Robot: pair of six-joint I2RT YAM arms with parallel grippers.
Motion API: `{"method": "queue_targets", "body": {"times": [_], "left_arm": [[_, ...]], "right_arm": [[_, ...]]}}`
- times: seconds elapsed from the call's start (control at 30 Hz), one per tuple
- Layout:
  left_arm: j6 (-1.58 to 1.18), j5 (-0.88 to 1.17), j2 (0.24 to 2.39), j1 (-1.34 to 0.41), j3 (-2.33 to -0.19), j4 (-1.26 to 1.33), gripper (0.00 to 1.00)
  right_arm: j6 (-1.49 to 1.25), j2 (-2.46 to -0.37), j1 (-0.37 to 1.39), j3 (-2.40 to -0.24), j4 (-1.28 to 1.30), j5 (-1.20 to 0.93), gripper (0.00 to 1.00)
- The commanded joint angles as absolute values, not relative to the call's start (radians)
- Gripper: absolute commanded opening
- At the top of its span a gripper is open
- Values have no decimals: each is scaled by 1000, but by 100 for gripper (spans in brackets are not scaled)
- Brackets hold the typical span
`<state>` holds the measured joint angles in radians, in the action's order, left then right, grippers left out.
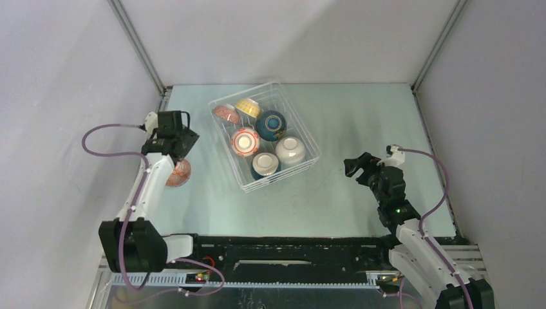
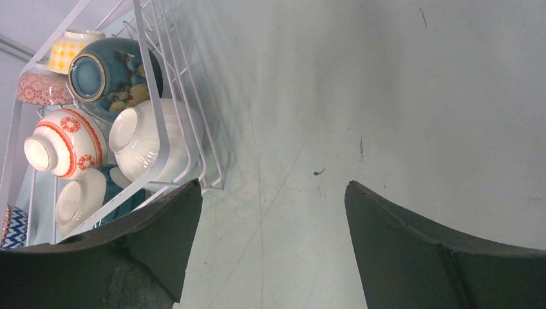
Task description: Unload the bowls from the dish rack
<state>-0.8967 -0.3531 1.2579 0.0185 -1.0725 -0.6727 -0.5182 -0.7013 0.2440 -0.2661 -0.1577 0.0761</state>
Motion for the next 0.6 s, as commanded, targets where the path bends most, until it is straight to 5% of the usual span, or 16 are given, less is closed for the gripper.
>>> {"method": "queue_targets", "body": {"times": [0.0,0.17,0.4,0.57], "left_arm": [[-817,18,1166,8,-957,-317,63],[-894,219,1156,-33,-871,13,67],[-935,282,1333,-102,-995,121,68],[-999,265,1424,-123,-1017,214,79]], "right_arm": [[-497,-692,252,-290,-186,75,89],[-496,-696,252,-290,-189,75,89],[-494,-698,252,-290,-189,74,89],[-495,-697,252,-290,-187,77,89]]}}
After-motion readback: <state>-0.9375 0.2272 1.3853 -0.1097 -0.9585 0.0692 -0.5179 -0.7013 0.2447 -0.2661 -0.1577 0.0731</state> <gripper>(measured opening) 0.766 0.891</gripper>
